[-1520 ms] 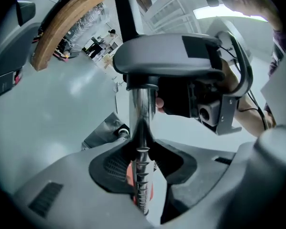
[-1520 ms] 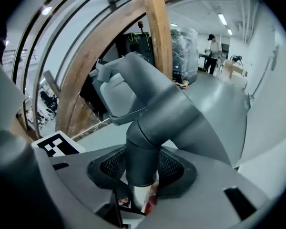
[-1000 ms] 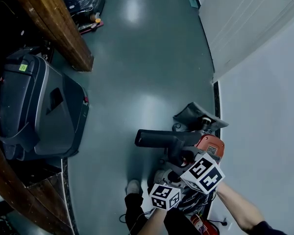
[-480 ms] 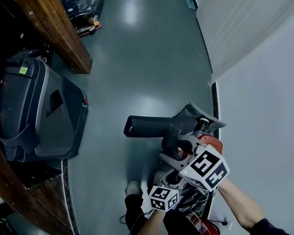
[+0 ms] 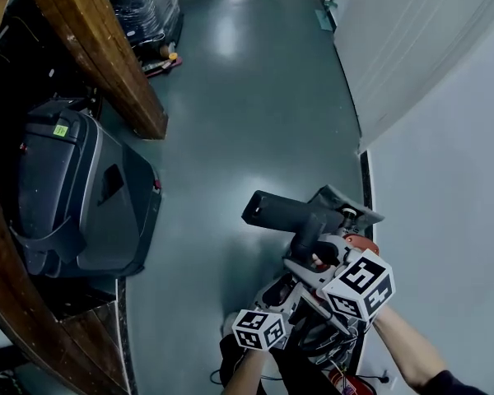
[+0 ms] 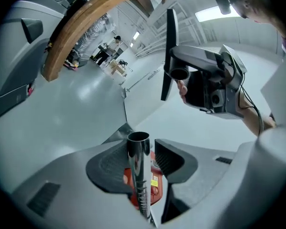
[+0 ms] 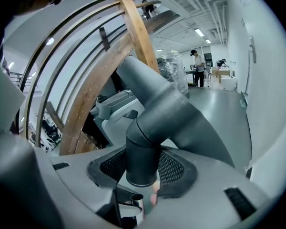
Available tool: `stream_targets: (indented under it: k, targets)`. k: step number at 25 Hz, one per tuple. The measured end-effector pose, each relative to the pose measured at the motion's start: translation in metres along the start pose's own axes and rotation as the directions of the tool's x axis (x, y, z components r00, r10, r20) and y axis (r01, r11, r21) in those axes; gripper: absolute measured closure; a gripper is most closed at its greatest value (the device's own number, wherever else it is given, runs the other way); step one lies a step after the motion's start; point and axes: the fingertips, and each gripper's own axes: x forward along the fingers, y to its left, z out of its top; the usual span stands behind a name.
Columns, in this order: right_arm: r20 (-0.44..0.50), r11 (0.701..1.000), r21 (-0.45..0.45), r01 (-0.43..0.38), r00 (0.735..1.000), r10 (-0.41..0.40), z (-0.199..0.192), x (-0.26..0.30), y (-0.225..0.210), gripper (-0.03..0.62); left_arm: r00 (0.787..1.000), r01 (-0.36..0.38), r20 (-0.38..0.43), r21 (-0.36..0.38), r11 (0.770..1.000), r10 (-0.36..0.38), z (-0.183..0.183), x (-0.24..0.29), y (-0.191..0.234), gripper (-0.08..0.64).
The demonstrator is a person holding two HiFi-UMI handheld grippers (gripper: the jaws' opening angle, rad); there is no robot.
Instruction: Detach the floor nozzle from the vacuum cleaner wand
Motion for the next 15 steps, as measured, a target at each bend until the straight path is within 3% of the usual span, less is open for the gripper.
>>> stream_targets:
  k: [5,8,11,15]
  targets:
    - [0.028,0.999,0.026,0.038,0.999,-0.038,-0.004,-0.018,-0.003,0.408,1.000,0.005,-0.025,0.018,1.000,-0.005,0.002,0.000,0.013,0.422]
    - [0.061,0.996,0.050,0.073,0.995,-0.076,0.001,-0.033,-0.015,0.408,0.996,0.087,-0.033,0.070,0.994,-0.085,0.005,-0.003,-0.010,0.422]
    - [0.094,0.991,0.079,0.104,0.989,-0.111,0.007,-0.044,-0.027,0.408,0.981,0.186,-0.077,0.156,0.970,-0.176,0.003,0.004,-0.049,0.423]
    - [0.110,0.987,0.101,0.122,0.985,-0.133,0.007,-0.057,-0.035,0.408,0.981,0.173,-0.121,0.177,0.969,-0.153,0.003,0.032,-0.053,0.422]
